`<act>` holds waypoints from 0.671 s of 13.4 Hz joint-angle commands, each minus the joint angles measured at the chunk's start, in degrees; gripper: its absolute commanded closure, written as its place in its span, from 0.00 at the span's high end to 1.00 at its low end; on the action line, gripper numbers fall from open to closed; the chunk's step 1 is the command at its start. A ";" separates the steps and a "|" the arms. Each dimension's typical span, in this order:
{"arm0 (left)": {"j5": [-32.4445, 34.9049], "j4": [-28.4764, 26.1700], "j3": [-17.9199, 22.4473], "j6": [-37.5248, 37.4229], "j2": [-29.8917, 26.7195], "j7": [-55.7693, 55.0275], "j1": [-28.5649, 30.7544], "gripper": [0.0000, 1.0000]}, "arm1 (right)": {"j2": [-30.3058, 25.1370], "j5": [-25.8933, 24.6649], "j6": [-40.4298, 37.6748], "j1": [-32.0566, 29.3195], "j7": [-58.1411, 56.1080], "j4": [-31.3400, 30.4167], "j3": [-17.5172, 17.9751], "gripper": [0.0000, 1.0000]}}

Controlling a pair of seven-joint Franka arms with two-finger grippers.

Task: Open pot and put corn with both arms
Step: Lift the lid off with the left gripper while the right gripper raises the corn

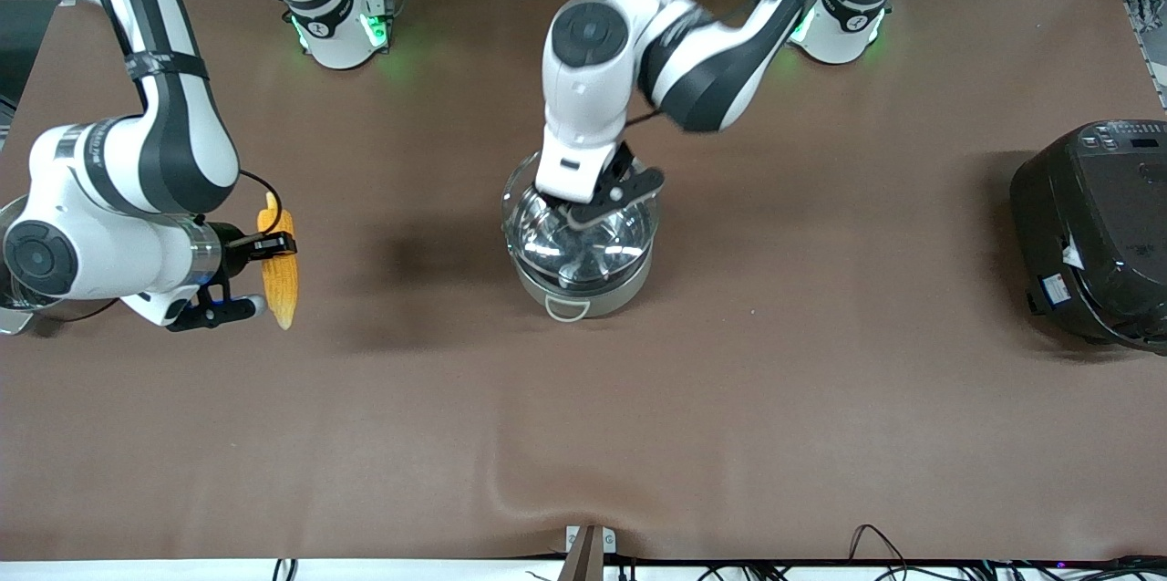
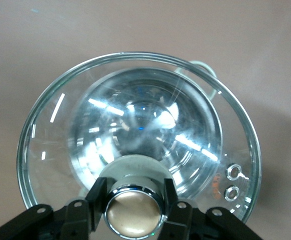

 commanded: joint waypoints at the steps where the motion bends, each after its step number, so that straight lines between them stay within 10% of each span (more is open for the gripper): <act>1: 1.26 -2.93 -0.21 -6.95 -8.25 6.27 5.20 0.00 | -0.67 1.58 -3.45 2.25 1.52 2.46 0.08 0.00; 9: 1.35 -20.76 -0.30 -4.80 -19.35 34.85 28.23 0.00 | -1.20 1.15 -4.42 20.34 7.16 7.47 -0.09 0.00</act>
